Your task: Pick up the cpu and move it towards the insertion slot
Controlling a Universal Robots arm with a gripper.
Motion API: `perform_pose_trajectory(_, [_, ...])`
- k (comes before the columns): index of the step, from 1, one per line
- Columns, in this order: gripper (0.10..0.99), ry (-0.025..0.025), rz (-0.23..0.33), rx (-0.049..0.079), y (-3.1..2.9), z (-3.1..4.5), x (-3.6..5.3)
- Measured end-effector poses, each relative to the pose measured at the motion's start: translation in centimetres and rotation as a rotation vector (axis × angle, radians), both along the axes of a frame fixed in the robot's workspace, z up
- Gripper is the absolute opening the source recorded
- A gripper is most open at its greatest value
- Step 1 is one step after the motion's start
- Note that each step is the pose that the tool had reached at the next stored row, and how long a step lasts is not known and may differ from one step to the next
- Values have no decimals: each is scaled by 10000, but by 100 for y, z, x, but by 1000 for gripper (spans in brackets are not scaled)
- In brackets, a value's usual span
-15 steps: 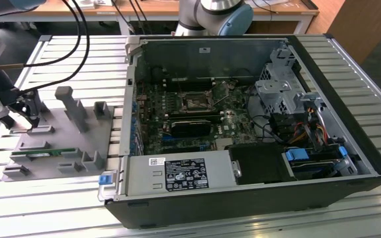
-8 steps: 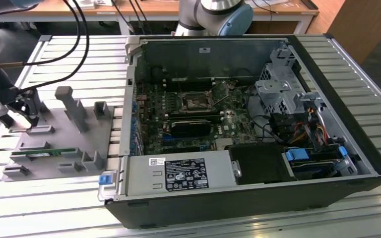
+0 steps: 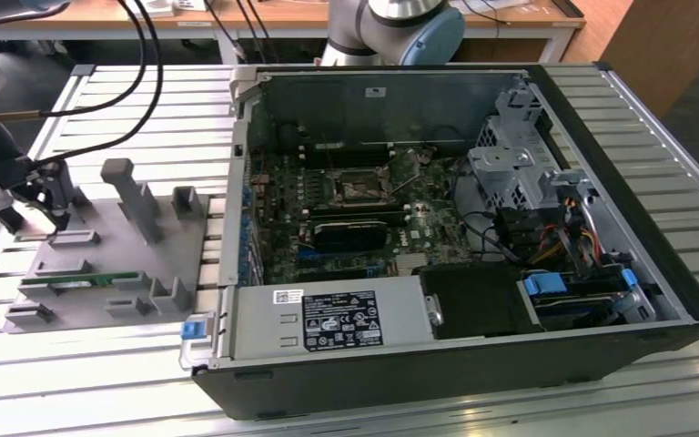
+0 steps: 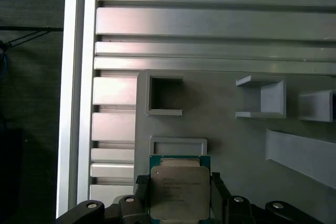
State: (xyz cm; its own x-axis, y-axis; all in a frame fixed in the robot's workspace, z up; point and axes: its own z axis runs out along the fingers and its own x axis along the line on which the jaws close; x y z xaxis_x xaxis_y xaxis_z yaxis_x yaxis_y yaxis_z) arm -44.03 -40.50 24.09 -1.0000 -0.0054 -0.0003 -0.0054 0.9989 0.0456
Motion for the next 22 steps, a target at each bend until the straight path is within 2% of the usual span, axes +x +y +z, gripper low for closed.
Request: perform_pose_trajectory(22, [541,0,0,0,2,92,0])
